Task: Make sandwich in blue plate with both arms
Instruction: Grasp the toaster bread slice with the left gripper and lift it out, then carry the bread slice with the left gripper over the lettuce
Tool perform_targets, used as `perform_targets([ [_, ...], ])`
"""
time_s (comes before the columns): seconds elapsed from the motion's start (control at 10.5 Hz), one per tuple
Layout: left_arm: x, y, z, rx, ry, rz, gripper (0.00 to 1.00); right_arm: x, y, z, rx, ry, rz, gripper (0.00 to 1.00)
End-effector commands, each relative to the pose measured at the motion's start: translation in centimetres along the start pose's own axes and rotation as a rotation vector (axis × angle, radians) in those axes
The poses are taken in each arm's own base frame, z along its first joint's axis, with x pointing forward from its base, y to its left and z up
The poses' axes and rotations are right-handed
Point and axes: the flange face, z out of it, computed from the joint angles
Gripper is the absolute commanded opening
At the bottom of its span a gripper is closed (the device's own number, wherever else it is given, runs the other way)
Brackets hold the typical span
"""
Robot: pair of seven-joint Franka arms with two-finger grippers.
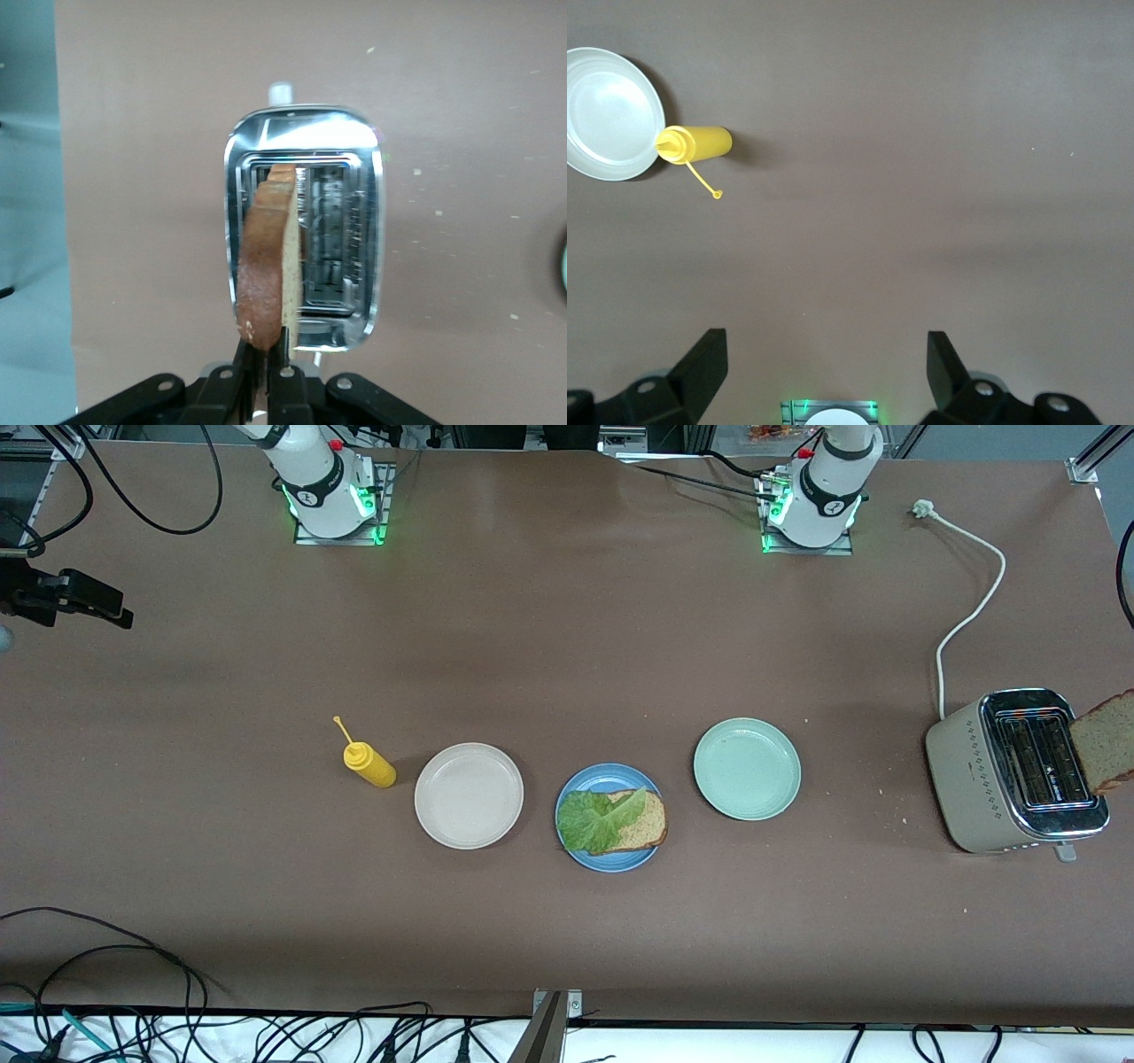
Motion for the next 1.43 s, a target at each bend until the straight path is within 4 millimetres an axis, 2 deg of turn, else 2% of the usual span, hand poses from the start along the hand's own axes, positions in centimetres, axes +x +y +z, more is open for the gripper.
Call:
perform_targets([
  [0.0, -0.6, 2.5, -3.6, -0.092, 0.034, 0.050, 0.00, -0.1, 2.0, -0.6, 0.006, -0.005, 0.040, 1.00],
  [0.19, 0.0, 5.7, -4.3, -0.122, 0.050, 0.093, 0.00, 0.1, -0.4, -0.8, -0.041, -0.003, 0.003, 1.00],
  [0.48, 1.4, 10.9, -3.3, -0.234, 0.038, 0.142, 0.00, 0.1, -0.8, -0.9, -0.043, -0.004, -0.004, 1.00],
  [0.57, 2.0, 13.5, -2.5, -0.258, 0.022, 0.163, 0.00, -0.1, -0.7, -1.1, -0.039, 0.000, -0.003, 1.00],
  [0.67, 2.0, 16.7, -2.7, -0.263, 0.008, 0.138, 0.00, -0.2, -0.2, -1.7, -0.038, 0.014, 0.000, 1.00],
  [0.76, 2.0, 18.7, -2.9, -0.275, -0.003, 0.092, 0.00, -0.1, -0.4, -2.2, -0.039, 0.025, -0.009, 1.00],
  [1.05, 2.6, 23.1, -0.8, -0.478, -0.072, 0.058, 0.00, 0.0, -0.3, -2.0, -0.037, 0.020, -0.009, 1.00],
  [1.33, 2.4, 30.6, 0.9, -0.549, -0.176, 0.011, 0.00, -0.1, -0.2, -2.1, -0.038, 0.022, -0.001, 1.00],
])
